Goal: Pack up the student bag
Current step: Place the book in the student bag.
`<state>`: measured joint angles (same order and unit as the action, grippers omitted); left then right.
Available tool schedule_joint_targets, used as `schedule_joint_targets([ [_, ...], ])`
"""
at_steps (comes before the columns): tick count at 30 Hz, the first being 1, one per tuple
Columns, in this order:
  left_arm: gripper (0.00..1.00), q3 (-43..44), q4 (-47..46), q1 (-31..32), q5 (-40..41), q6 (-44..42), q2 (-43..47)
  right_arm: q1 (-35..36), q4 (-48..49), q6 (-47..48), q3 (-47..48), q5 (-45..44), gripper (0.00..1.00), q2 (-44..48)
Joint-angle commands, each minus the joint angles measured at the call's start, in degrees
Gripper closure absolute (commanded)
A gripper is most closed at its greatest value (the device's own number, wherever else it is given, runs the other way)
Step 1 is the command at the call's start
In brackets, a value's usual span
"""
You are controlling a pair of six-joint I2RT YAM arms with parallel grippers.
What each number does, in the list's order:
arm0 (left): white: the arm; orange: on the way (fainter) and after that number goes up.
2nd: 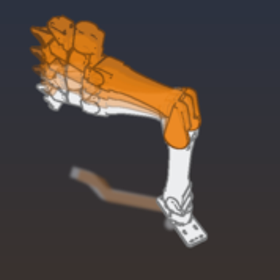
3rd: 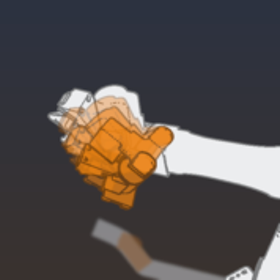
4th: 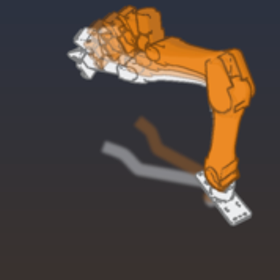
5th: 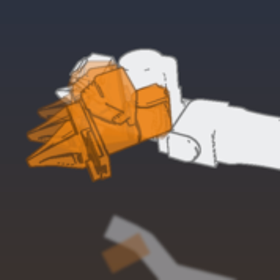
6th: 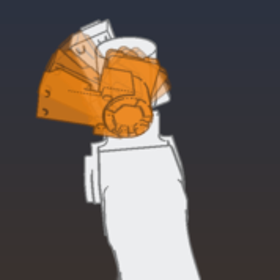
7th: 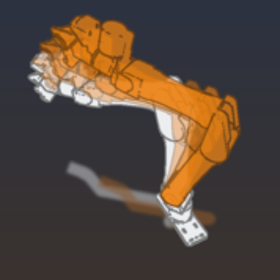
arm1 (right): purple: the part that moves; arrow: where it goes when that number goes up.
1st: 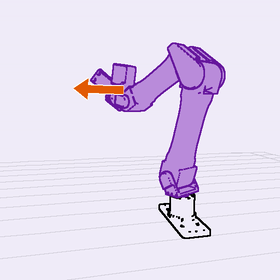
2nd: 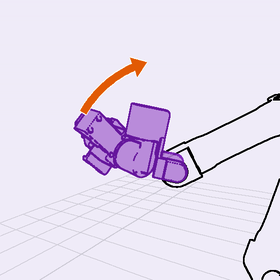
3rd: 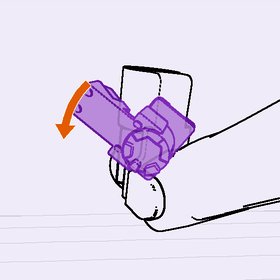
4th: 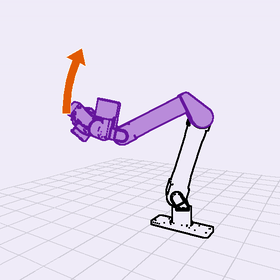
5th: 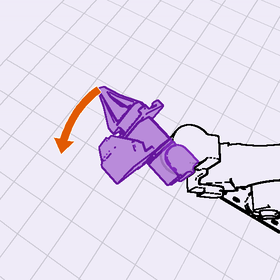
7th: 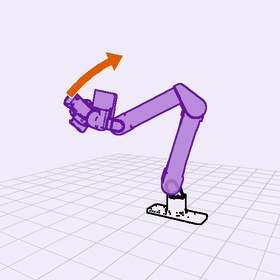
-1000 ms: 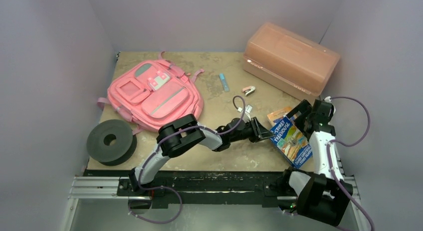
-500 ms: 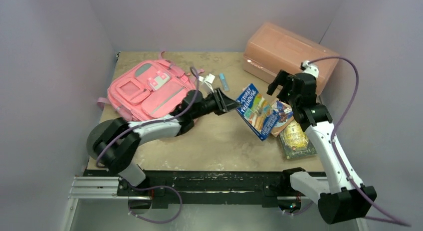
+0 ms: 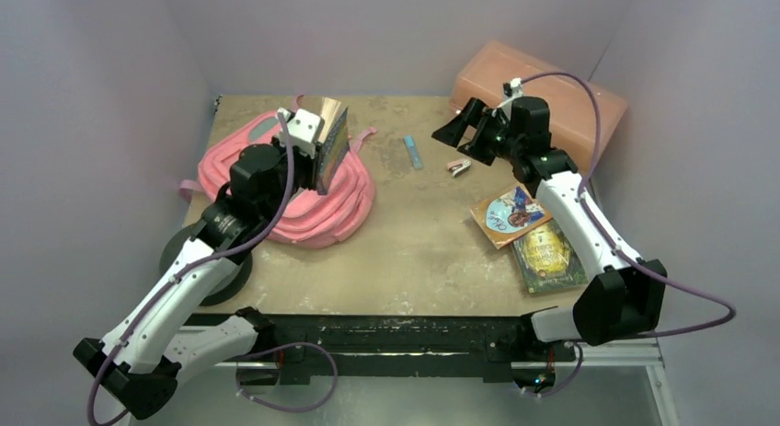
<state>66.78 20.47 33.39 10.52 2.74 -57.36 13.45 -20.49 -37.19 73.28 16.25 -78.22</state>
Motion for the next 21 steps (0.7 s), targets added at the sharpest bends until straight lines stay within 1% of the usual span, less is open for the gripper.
schedule_joint_targets([
  [1, 1.0, -9.87, -10.34, 0.11, 11.93, -23.59, 5.76, 2.09, 23.46, -19.06, -6.34, 22.04, 0.01, -2.44],
  [3, 1.0, -15.73, -17.23, 0.21, 12.97, -28.21, 7.86, 5.37, 25.13, -21.19, -5.91, 19.49, 0.01, -2.43],
  [5, 1.0, -19.52, -22.7, 0.33, 12.98, -29.65, 9.93, 9.48, 22.68, -21.39, -2.96, 16.97, 0.01, -3.49],
  [8, 1.0, -22.59, -25.85, 0.43, 11.89, -31.36, 10.61, 14.6, 17.62, -23.46, 2.12, 13.48, 0.01, -6.41],
  [10, 1.0, -22.72, -24.81, 0.53, 11.52, -30.28, 10.17, 17.44, 17.26, -26.35, 3.49, 9.94, 0.01, -7.78],
  [12, 1.0, -23.14, -24.36, 0.85, 10.68, -30.5, 9.85, 20.23, 12.44, -30.15, 6.37, 4.71, 0.01, -9.92],
  [14, 1.0, -23.54, -24.33, 1.01, 9.87, -30.58, 9.74, 22.56, 7.21, -31.96, 10.85, 2.33, 0.01, -14.19],
  [17, 1.0, -23.66, -23.91, 1.1, 8.75, -30.56, 9.36, 25.19, 6.97, -33.4, 14.31, 1.63, 0.01, -18.07],
  [19, 1.0, -23.61, -23.46, 1.31, 8.16, -30.69, 9.0, 26.67, 7.46, -34.22, 16.13, -0.18, 0.01, -19.73],
  [21, 1.0, -23.76, -23.12, 1.57, 7.35, -30.69, 8.89, 27.8, 5.79, -34.39, 19.98, -2.97, 0.01, -21.65],
])
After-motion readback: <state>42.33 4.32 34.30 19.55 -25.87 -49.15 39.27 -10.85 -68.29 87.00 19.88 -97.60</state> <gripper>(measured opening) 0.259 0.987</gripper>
